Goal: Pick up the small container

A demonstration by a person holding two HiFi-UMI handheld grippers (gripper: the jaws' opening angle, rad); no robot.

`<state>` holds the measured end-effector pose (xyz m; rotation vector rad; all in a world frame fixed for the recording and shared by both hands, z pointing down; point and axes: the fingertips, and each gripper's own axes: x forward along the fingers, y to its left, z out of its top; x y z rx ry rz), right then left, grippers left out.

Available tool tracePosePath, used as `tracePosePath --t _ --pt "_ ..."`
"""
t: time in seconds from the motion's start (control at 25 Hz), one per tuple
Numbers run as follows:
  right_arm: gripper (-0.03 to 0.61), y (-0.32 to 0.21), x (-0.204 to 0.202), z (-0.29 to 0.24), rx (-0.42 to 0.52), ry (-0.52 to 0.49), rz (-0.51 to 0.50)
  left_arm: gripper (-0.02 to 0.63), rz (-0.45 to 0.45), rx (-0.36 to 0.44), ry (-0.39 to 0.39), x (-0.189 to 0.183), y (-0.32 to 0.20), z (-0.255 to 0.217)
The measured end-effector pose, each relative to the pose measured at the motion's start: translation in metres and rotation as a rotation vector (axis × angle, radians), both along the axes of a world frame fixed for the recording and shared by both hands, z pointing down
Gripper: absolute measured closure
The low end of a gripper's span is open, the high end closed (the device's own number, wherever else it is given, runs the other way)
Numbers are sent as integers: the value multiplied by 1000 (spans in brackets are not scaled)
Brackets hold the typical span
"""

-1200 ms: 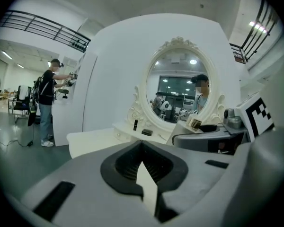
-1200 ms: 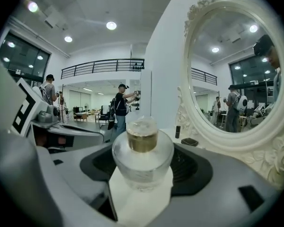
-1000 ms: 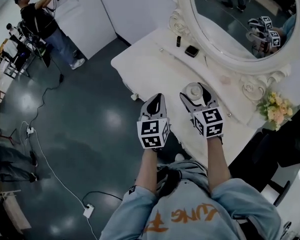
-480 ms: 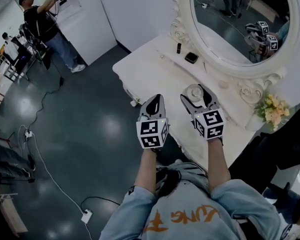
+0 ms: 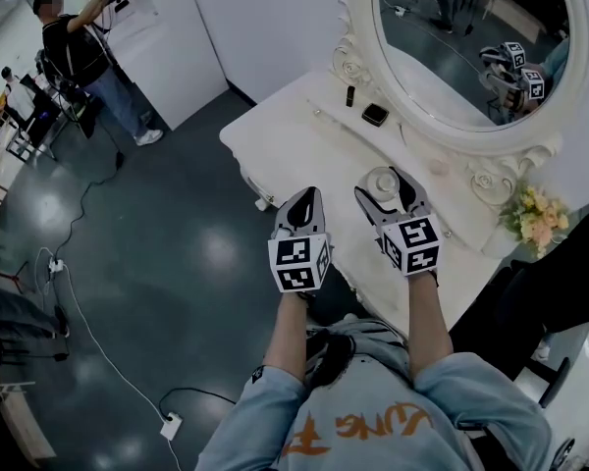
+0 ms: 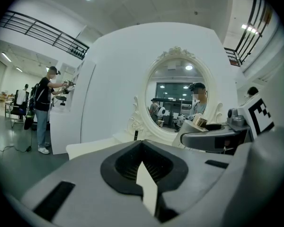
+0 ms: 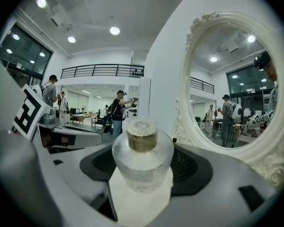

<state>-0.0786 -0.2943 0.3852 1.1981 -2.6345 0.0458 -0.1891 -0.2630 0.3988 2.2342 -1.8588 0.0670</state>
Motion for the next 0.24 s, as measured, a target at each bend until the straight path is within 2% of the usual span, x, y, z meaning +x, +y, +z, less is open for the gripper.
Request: tracePosePath --t 0.24 --pt "250 -4 -1 0 3 1 -2 594 13 -1 -7 4 -4 1"
